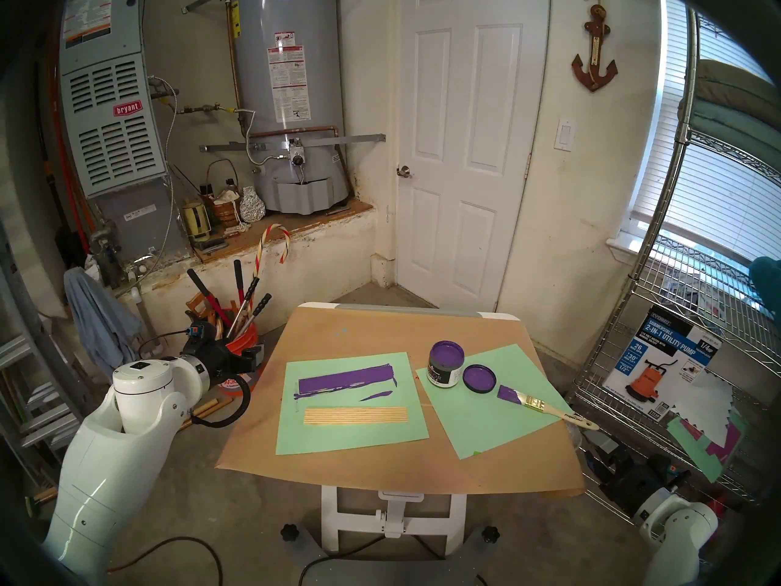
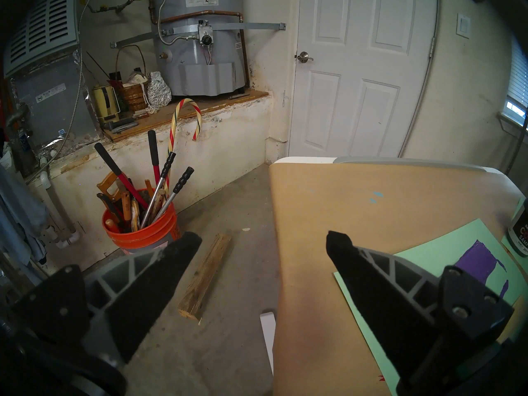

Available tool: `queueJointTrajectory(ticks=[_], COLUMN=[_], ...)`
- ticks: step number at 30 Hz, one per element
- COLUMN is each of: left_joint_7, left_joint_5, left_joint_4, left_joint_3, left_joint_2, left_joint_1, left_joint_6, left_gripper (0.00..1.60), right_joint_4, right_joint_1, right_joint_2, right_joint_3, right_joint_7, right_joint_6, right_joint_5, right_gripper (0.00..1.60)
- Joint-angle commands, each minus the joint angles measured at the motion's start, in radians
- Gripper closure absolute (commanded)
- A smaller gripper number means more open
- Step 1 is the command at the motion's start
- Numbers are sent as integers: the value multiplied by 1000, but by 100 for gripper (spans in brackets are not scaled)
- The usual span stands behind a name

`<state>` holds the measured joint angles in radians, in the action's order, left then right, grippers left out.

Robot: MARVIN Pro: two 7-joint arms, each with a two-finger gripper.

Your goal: Pick up brush, dip the brush into paint, and paint the wood

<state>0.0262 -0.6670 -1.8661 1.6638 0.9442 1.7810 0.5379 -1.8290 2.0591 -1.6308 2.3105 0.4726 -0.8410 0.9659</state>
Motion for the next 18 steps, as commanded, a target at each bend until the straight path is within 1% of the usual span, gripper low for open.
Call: queueJointTrajectory(ticks=[1, 10, 18], left_joint_7=[1, 1, 1], left_joint_5=[-2, -2, -2], left_joint_4=[-16, -16, -16], left_joint_3=[10, 10, 10], left_joint_2=[-2, -2, -2], left_joint_1=[-5, -4, -4], left_joint_6=[-2, -2, -2], left_gripper=[0, 0, 0], right_joint_4=[-18, -21, -22], right_joint_1=[-45, -69, -86], right_joint_2=[9, 9, -7], right_joint_3=[-14, -15, -14], right_joint_7=[19, -6, -31], right_joint_6=[16, 6, 1], right_joint_5=[12, 15, 27], right_gripper=[0, 0, 0])
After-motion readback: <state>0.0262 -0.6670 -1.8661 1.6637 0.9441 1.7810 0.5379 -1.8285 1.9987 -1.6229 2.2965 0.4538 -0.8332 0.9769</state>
